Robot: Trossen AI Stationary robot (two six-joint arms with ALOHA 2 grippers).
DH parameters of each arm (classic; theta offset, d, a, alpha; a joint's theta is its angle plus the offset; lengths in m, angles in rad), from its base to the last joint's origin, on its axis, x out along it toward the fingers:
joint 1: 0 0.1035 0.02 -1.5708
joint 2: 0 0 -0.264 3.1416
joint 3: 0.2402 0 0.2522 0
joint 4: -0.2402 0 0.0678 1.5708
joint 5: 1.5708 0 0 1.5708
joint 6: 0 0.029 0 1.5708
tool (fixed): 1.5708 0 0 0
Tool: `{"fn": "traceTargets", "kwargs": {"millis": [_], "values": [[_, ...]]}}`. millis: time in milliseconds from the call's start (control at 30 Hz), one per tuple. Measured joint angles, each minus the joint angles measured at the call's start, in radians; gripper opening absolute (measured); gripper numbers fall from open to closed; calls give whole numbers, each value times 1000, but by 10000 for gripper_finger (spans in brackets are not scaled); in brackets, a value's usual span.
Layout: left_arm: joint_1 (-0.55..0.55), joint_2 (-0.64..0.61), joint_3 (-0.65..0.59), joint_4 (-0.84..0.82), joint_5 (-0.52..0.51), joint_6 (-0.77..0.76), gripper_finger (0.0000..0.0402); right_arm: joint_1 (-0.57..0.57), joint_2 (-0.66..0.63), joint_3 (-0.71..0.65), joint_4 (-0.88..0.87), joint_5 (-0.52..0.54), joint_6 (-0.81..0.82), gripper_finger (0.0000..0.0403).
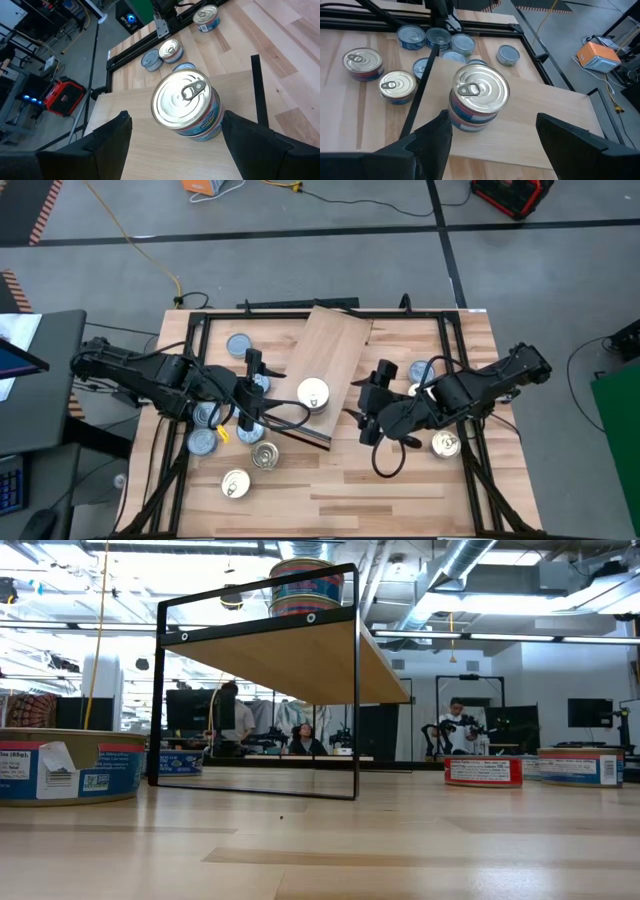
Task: Stack canned seafood by type on shelf
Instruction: Put the red tuna can on the shelf
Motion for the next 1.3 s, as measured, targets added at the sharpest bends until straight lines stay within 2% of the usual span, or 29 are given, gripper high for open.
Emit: {"fn": "traceTargets", "kwargs": {"millis": [467, 733, 967, 1300], "values": [[0, 0, 0, 0, 0, 0, 297, -8, 0, 0, 4, 1, 1, 319], [0, 0, 0, 0, 0, 0, 297, -6, 0, 0, 6, 40, 8, 319], [0, 0, 0, 0, 0, 0, 297, 16, 0, 0, -20, 123, 34, 319], [0, 0, 0, 0, 0, 0, 297, 20, -1, 0, -55, 130, 103, 319]]}}
